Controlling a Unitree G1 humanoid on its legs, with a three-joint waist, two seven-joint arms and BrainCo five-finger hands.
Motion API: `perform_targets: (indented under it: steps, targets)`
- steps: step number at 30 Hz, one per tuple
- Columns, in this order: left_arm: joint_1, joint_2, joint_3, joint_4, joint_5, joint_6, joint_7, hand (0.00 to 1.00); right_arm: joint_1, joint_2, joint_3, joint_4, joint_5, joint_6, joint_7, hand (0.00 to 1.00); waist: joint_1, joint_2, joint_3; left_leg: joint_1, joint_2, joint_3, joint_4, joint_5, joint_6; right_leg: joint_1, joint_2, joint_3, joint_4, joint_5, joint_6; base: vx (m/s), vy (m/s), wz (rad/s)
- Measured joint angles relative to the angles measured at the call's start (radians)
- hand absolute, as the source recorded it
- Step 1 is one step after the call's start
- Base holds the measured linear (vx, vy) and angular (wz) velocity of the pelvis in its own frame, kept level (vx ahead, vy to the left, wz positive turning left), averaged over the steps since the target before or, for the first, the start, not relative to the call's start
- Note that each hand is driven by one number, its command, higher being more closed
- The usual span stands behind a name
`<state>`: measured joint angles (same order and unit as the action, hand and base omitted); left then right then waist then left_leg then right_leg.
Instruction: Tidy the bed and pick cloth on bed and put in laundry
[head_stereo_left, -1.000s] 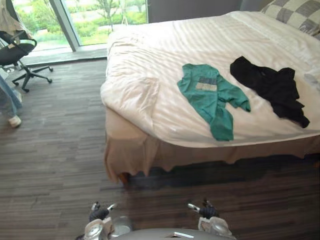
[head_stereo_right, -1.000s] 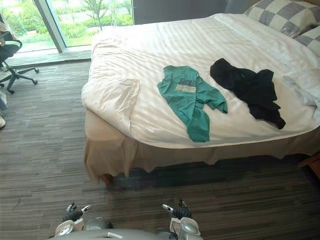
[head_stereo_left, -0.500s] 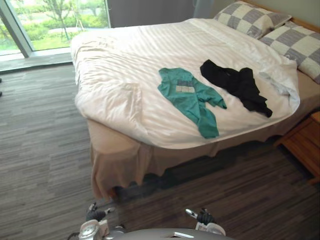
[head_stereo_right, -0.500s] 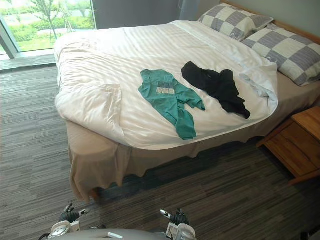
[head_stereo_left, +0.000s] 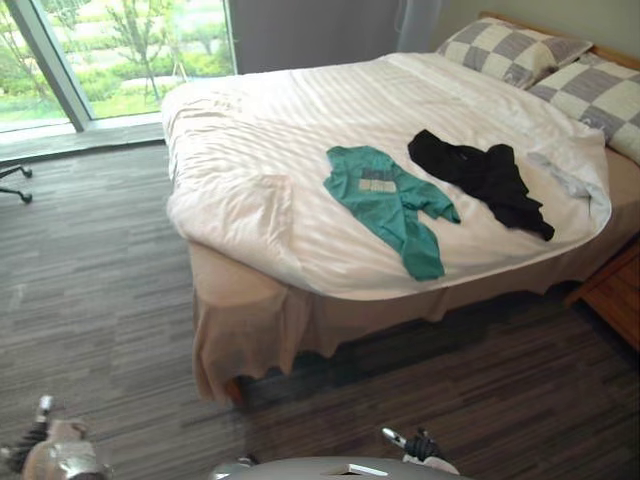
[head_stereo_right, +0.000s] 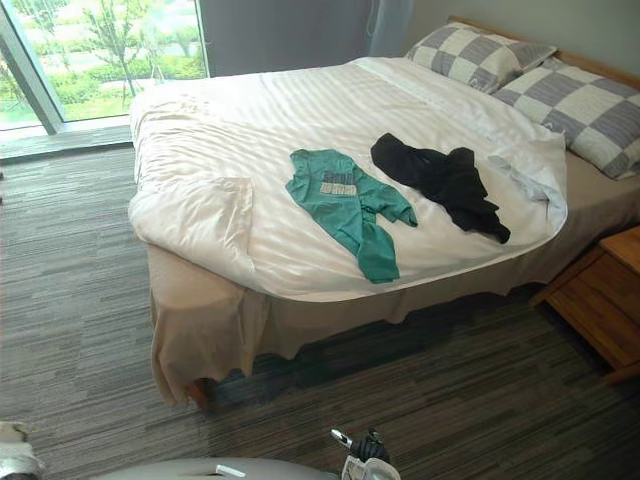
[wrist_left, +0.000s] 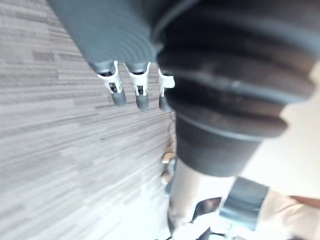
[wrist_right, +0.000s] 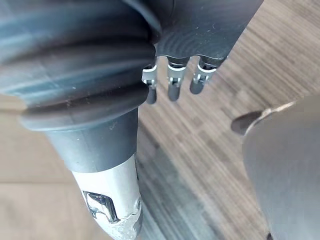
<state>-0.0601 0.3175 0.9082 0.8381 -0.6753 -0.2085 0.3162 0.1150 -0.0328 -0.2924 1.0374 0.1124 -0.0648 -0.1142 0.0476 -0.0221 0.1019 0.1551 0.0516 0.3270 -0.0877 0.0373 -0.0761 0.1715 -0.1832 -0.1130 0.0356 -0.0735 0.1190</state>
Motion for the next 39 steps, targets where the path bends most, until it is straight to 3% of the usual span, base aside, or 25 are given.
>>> perform_targets:
  steps: [3,6,11,15,19,22,23,26,31,34,39]
  targets:
    - [-0.003,0.028,-0.061,-0.290,0.055,-0.032,0.074,0.00,0.050,-0.014,0.023,0.001,0.001,0.000,0.001,0.00,0.014,-0.016,-0.011,-0.015,-0.001,-0.016,0.000,-0.005,0.001,0.005,0.000,-0.023,-0.010,-0.005,-0.006,0.05,-0.022,0.21]
    - [-0.003,0.058,-0.145,-0.520,0.275,-0.044,0.158,0.00,0.115,-0.018,0.049,0.001,0.008,0.001,0.003,0.00,0.013,-0.021,-0.021,-0.022,-0.004,-0.028,0.000,-0.010,-0.009,0.008,-0.001,-0.037,-0.011,-0.012,-0.020,0.09,-0.015,0.12]
    - [-0.076,0.074,-0.349,-0.676,0.587,-0.013,0.219,0.00,0.156,-0.015,0.061,0.003,0.017,-0.013,0.014,0.00,0.003,-0.028,-0.063,-0.015,-0.005,-0.028,0.001,-0.011,-0.008,0.022,0.002,-0.043,-0.014,-0.015,-0.028,0.12,-0.034,0.03]
    - [-0.214,0.181,-0.553,-0.652,0.795,0.042,0.214,0.00,0.153,-0.016,0.067,0.002,0.017,-0.019,0.045,0.00,-0.027,-0.029,-0.064,-0.024,0.010,-0.012,0.001,-0.007,-0.015,-0.001,0.016,-0.033,-0.013,-0.015,-0.028,0.03,-0.071,-0.13]
    - [-0.387,0.241,-0.649,-0.617,0.928,0.095,0.215,0.00,0.140,-0.018,0.059,0.000,0.017,-0.028,0.047,0.00,-0.056,-0.021,-0.060,-0.081,0.042,0.012,0.007,0.016,-0.028,-0.091,0.045,0.028,0.008,0.005,-0.046,-0.06,-0.062,-0.34]
    - [-0.527,0.265,-0.730,-0.547,1.030,0.148,0.214,0.00,0.115,-0.021,0.054,-0.006,0.017,-0.032,0.046,0.00,-0.086,-0.008,-0.015,-0.130,0.072,0.033,0.008,0.036,-0.028,-0.168,0.075,0.070,0.019,0.038,-0.054,-0.12,-0.058,-0.35]
    - [-0.550,0.265,-0.746,-0.536,1.046,0.159,0.214,0.00,0.113,-0.021,0.055,-0.012,0.017,-0.037,0.046,0.00,-0.090,-0.015,-0.010,-0.142,0.075,0.033,0.008,0.037,-0.028,-0.186,0.078,0.078,0.024,0.039,-0.053,-0.17,-0.049,-0.30]
    - [-0.647,0.275,-0.810,-0.484,1.142,0.206,0.182,0.00,0.106,-0.023,0.055,-0.051,0.017,-0.041,0.040,0.00,-0.105,0.000,0.047,-0.213,0.089,0.056,0.008,0.061,-0.025,-0.292,0.086,0.107,0.059,0.056,-0.032,-0.18,-0.033,-0.28]
    - [-0.813,0.341,-0.902,-0.457,1.236,0.254,0.154,0.00,0.110,-0.021,0.078,-0.132,0.021,-0.041,0.032,0.00,-0.108,0.002,0.113,-0.316,0.116,0.089,0.026,0.085,-0.027,-0.440,0.104,0.138,0.123,0.068,-0.024,-0.13,-0.037,-0.22]
    - [-0.925,0.345,-0.949,-0.456,1.251,0.276,0.151,0.00,0.114,-0.022,0.112,-0.205,0.049,-0.042,0.015,0.00,-0.104,-0.002,0.172,-0.408,0.155,0.082,0.184,0.030,-0.022,-0.476,0.108,0.132,0.161,0.066,-0.024,-0.03,-0.022,0.05]
    - [-1.057,0.352,-0.995,-0.457,1.251,0.296,0.149,0.00,0.136,-0.027,0.144,-0.312,0.083,-0.046,0.001,0.00,-0.104,0.003,0.207,-0.540,0.202,0.060,0.335,-0.034,-0.017,-0.553,0.120,0.124,0.197,0.066,-0.023,-0.05,-0.003,-0.01]
